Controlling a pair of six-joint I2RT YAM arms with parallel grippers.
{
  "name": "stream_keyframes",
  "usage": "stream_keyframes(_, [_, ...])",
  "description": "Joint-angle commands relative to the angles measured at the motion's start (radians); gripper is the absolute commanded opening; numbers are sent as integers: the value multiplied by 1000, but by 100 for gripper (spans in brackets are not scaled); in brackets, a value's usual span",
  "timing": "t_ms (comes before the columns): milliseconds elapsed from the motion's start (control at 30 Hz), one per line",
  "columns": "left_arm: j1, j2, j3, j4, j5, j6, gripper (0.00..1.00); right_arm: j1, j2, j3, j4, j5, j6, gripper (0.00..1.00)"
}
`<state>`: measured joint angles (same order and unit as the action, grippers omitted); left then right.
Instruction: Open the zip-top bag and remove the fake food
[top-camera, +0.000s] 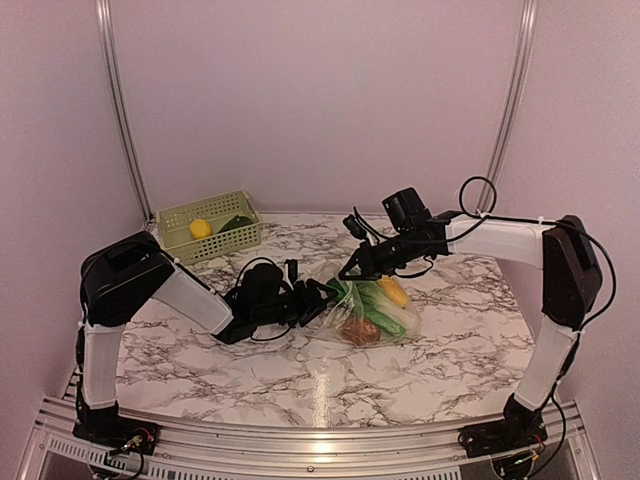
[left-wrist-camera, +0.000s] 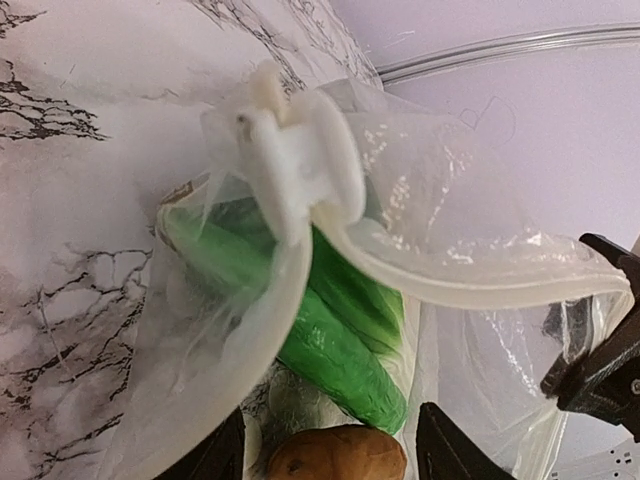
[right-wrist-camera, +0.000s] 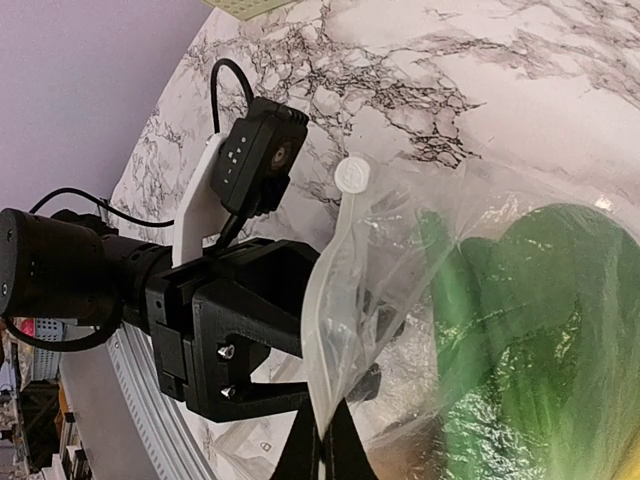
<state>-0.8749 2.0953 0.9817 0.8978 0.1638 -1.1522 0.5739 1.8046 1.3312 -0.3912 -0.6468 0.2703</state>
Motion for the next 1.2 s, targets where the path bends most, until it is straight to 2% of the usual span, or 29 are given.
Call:
stream_keyframes(0, [-3, 66, 68, 31, -20, -92, 61, 6, 19, 42, 34, -14, 12, 0])
stream_keyframes(267, [15, 169, 158, 40, -41, -173, 56, 4, 17, 41, 23, -22, 3, 0])
stream_keyframes(400, [16, 196, 211, 42, -29, -129, 48, 4, 21, 35, 20, -31, -2, 0])
stream_keyframes(500, [16, 207, 212, 82, -29, -131, 36, 2, 20, 30, 13, -31, -11, 0])
stream_keyframes(800, [13, 169, 126, 157, -20, -111, 10, -20, 18, 32, 13, -22, -15, 0])
stream_keyframes(1000, [-10, 100, 22, 243, -44, -41, 5, -22, 25, 27, 31, -1, 3, 0])
stream_keyframes(1167, [-27, 38, -70, 337, -101, 17, 5, -22, 29, 20, 46, 9, 18, 0])
